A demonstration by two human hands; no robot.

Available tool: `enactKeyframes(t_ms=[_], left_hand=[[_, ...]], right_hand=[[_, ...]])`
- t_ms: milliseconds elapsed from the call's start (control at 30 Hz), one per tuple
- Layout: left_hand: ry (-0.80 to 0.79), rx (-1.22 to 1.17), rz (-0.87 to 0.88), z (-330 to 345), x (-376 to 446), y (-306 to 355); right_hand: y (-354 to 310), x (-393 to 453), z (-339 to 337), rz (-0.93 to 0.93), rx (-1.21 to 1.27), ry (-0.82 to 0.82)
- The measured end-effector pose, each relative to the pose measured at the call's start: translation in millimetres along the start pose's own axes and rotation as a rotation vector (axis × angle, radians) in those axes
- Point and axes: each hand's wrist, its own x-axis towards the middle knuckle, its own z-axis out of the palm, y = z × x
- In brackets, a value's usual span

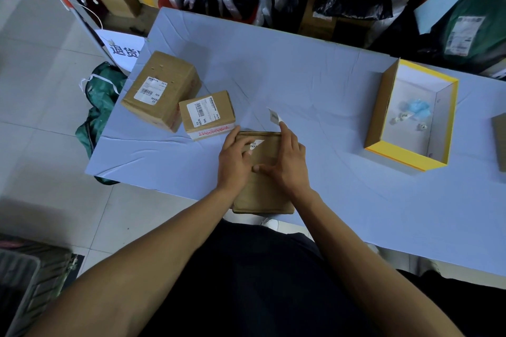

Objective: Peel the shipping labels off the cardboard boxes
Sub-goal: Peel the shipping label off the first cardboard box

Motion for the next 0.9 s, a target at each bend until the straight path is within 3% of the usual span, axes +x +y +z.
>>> enactKeyframes(t_ms=[333,500,900], left_hand=[[-0.029,-0.031,0.012,0.8,4.1,-0.8],[0.023,-0.108,-0.067,-0.4,3.1,-3.0],[0.046,-0.054,-0.055,0.6,15.6,2.7]], right_hand=[[-0.3,1.1,-0.4,-0.011,-0.013,-0.004],[-0.5,0.1,-1.2,-0.008,-0.004,-0.002],[-2.0,-0.5,-0.6,0.021,0.003,-0.003]])
